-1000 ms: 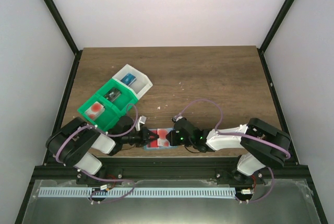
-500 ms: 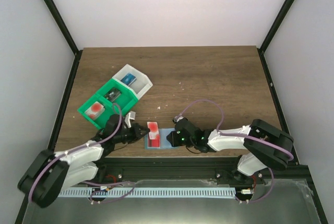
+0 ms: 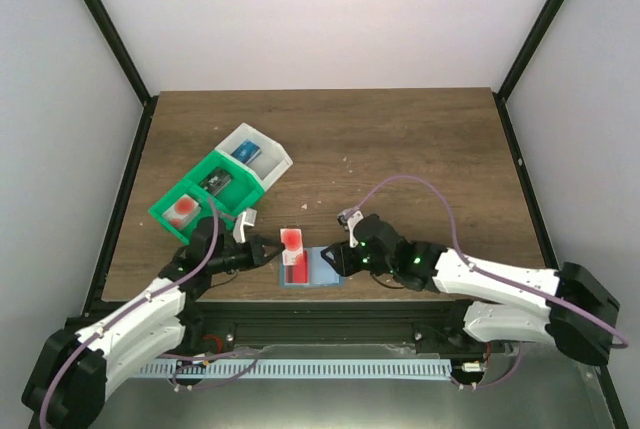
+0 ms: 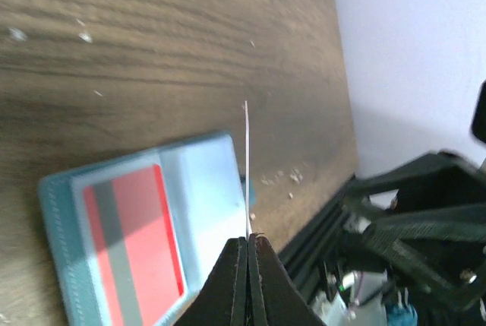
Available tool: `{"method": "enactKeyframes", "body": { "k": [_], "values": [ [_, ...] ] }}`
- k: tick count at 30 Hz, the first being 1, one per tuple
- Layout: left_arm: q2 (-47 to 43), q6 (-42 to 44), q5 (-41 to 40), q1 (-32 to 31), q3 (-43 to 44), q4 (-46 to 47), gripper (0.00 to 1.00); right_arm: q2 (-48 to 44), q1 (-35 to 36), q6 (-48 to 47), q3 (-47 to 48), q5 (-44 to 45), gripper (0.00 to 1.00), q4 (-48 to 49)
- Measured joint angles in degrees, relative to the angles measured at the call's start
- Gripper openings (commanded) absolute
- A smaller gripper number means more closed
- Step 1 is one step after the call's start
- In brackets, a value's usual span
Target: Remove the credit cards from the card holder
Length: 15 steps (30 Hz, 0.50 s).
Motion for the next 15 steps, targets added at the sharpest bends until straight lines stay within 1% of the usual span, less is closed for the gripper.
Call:
{"method": "enactKeyframes", "body": {
  "k": [4,8,12,15],
  "values": [
    [2.5,2.0,7.4,0.0,0.8,1.1,0.00,-5.4,-1.4,-2.7,2.4,-1.8,0.39,-5.6],
    [5.8,3.8,14.9,0.0,1.7,3.0,0.00,-9.4,-6.0,-5.3,2.8,-7.7,0.42,-8.1],
    [8.5,2.7,20.9,-0.5,1.6,7.5,0.00,-9.1,-10.7,-7.5,2.7,-13.4,0.44,-8.9],
    [10.1,1.1,24.3,-1.4,1.2,11.4,0.00,-7.7,-13.2,-8.6,1.8,-19.9,0.46,-7.2]
  ]
}}
